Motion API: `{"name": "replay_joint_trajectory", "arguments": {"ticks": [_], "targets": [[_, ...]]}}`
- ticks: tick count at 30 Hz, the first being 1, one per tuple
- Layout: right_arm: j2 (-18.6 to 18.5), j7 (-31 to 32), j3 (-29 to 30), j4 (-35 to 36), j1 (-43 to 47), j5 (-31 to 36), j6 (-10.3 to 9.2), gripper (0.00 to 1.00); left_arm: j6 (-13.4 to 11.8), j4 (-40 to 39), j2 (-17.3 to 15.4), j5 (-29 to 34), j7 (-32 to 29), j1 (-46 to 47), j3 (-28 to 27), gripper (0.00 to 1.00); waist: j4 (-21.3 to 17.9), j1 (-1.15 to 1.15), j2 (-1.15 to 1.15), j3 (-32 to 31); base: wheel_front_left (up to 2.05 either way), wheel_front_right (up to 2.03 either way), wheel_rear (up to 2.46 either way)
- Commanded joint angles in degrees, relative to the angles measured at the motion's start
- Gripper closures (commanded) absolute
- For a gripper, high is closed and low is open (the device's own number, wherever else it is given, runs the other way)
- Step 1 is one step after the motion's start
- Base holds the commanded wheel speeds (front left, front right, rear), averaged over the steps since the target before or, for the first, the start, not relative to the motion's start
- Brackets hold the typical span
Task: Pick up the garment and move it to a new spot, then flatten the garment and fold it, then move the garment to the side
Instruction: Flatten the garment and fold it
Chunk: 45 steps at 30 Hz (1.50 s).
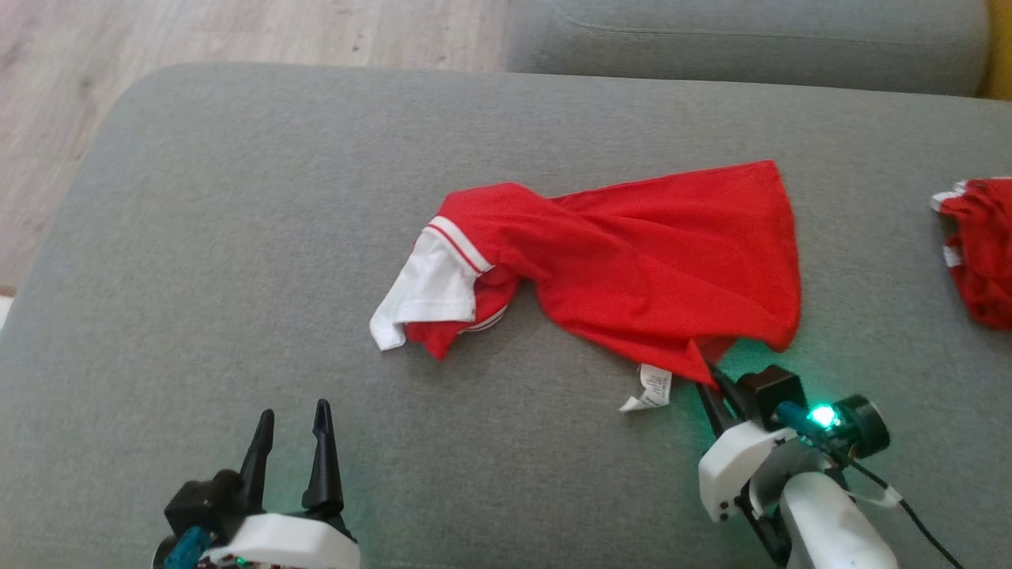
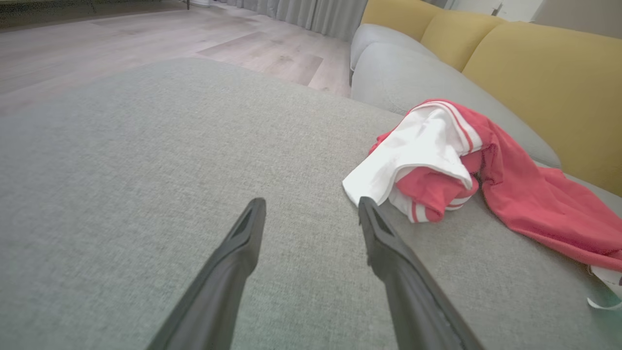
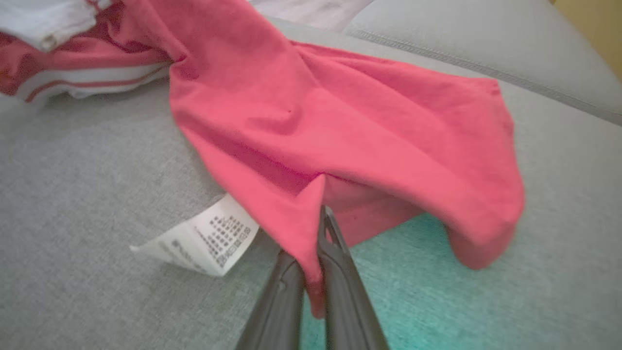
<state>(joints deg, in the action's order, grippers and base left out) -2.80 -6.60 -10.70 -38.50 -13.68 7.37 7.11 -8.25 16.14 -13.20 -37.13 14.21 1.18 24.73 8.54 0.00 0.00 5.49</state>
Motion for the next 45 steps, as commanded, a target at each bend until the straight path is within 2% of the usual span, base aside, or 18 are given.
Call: {"name": "replay_joint_trajectory", "arguments": {"ticks": [1,4,9,16,18,19,24,30,38,45], "targets": [[-0.08,-1.27,-0.57,2.84,-1.34,-0.46,0.37,1.0,0.15,-1.34,-0.12,0.59,0.71,2.2,-2.3,0.0,-1.07,0.0,0.0,-0.34,0.0,0.0,0.0],[-0.08,-1.14,0.3,6.34,0.98,-0.15,0.37,1.0,0.1,-1.51,0.1,0.79,0.73,1.92,-2.54,0.0,-2.79,0.0,0.0,-0.69,0.0,0.0,0.0],[-0.08,1.23,3.22,13.84,7.24,4.3,0.37,1.0,0.05,-1.93,0.24,1.12,0.76,1.6,-3.02,0.0,-5.85,0.0,0.0,-0.62,0.0,0.0,0.0],[-0.08,3.46,7.24,21.25,13.75,5.52,0.37,1.0,0.42,-2.08,0.58,1.75,0.77,2.24,-2.84,0.0,-7.71,0.0,0.0,0.22,0.0,0.0,0.0],[-0.08,2.61,7.53,22.41,14.17,3.28,0.37,0.18,0.58,-1.93,0.57,1.81,0.77,2.34,-2.78,0.0,-8.06,0.0,0.0,0.23,0.0,0.0,0.0],[-0.08,2.46,7.71,22.96,14.19,2.45,0.37,0.0,0.65,-1.82,0.55,1.83,0.77,2.38,-2.75,0.0,-8.2,0.0,0.0,0.22,0.0,0.0,0.0],[-0.08,2.45,7.81,25.07,14.07,-0.23,0.37,0.0,1.21,-0.93,0.62,1.78,0.77,2.71,-2.53,0.0,-8.53,0.0,0.0,-0.27,0.0,0.0,0.0],[-0.08,2.31,9.86,30.84,13.68,-1.27,0.37,0.0,1.91,0.35,0.39,2.52,-0.04,4.62,-1.27,0.0,-8.9,0.0,0.0,-1.09,0.0,0.0,0.0],[-0.08,1.56,10.76,37.44,12.2,-4.11,0.37,0.0,4.2,6.21,2.57,2.01,-3.55,8.23,1.88,0.0,-10.34,0.0,0.0,0.38,0.0,0.0,0.0],[-0.08,1.19,10.14,38.36,11.09,-4.57,0.37,0.0,6.12,11.79,4.2,1.35,-3.3,11.58,2.6,0.0,-11.76,0.0,0.0,2.18,0.0,0.0,0.0]]}}
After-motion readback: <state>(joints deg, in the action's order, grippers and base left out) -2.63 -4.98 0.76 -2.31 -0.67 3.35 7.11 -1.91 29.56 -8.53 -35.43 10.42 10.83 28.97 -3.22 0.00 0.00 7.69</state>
